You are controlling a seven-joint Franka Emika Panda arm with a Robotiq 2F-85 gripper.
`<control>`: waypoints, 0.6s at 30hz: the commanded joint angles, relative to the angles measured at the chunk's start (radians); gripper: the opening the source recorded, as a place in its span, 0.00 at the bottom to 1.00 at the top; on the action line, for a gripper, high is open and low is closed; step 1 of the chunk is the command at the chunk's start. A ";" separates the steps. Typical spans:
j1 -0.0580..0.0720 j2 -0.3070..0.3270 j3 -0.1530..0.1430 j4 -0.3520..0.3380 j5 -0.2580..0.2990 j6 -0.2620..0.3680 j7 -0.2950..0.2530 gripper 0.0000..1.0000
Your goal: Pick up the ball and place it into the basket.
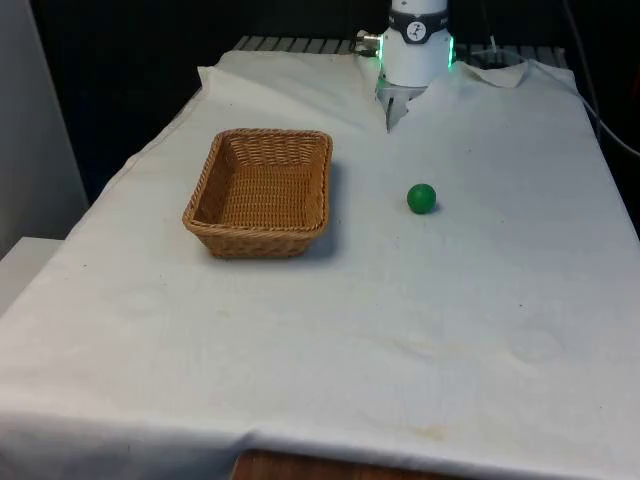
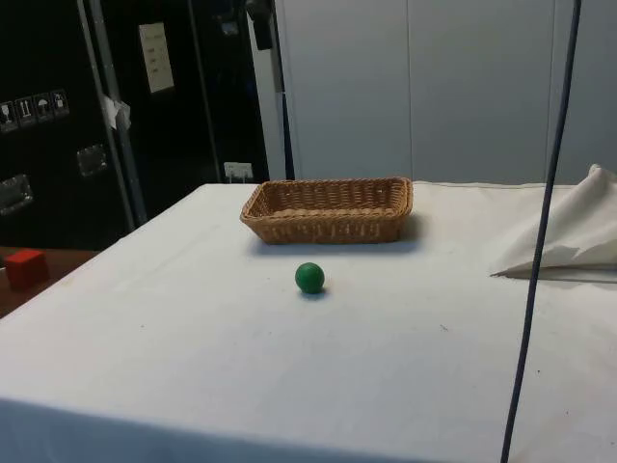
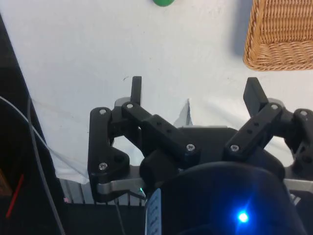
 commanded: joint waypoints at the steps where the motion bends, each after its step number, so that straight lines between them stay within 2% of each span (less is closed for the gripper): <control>1: 0.000 0.000 0.001 -0.001 0.000 0.000 0.000 1.00; 10: 0.004 -0.021 0.008 -0.040 -0.025 0.038 0.012 1.00; 11: 0.000 -0.007 0.006 -0.024 -0.009 0.015 0.002 1.00; 12: 0.004 -0.024 0.010 -0.046 -0.028 0.044 0.013 1.00; 18: 0.002 -0.047 0.021 -0.109 -0.044 0.112 0.015 1.00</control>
